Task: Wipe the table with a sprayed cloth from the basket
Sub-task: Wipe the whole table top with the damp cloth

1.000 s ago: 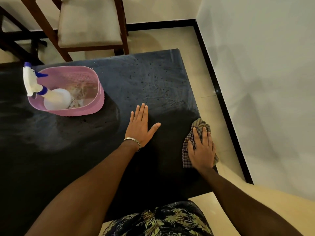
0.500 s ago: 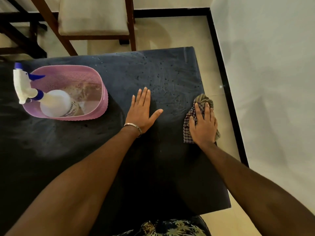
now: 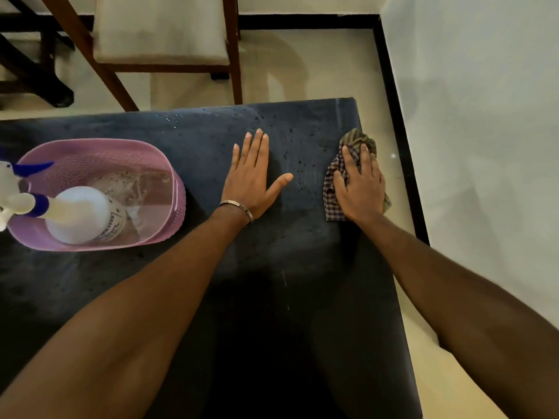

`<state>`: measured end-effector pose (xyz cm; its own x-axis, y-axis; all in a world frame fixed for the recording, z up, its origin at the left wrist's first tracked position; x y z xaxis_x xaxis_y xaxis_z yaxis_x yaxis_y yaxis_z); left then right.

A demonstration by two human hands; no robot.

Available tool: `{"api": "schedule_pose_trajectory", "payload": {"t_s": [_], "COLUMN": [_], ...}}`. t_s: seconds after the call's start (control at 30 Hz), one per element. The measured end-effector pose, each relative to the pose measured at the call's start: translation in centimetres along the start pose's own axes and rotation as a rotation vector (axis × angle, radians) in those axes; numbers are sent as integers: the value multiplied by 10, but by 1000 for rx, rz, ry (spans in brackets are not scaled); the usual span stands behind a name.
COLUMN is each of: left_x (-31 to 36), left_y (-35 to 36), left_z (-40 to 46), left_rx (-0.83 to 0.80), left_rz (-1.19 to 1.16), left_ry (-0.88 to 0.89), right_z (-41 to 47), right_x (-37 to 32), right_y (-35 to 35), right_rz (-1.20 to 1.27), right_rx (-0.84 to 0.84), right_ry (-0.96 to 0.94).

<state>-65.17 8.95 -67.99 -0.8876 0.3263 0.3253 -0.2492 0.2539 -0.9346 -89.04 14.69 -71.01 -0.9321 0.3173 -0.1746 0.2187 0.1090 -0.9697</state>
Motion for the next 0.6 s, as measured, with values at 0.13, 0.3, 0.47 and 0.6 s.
{"api": "schedule_pose_trajectory", "payload": {"t_s": [0.13,0.3,0.47,0.6], "left_x": [-7,-9,-9,-10], "left_y": [1,5,3,-2], "left_z": [17,27,27,21], "left_rx": [11,36,67,84], "left_rz": [-15,-29,-34,-55], "left_ry": [-7,-5,-7,-30], "right_z": [45,97,135,151], "right_x": [-11,-22,-31,-38], "right_y": [-5,-12,-17,-21], "right_rz": [-2,-7,-8,-26], "right_rx": [15,24,12,37], "right_ry": [-21,-50,-79,-113]}}
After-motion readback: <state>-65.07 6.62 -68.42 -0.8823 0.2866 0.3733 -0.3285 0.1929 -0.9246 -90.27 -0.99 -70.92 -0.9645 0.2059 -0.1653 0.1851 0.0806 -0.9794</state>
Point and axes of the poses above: each hand's wrist, its own z-axis towards the middle knuckle, its own y-axis out of the palm, x = y × z, the point moved 6 cm from there along z, towards the middle knuckle, and after that the axes turned 4 degrees about -y, right-handed, at the moved point
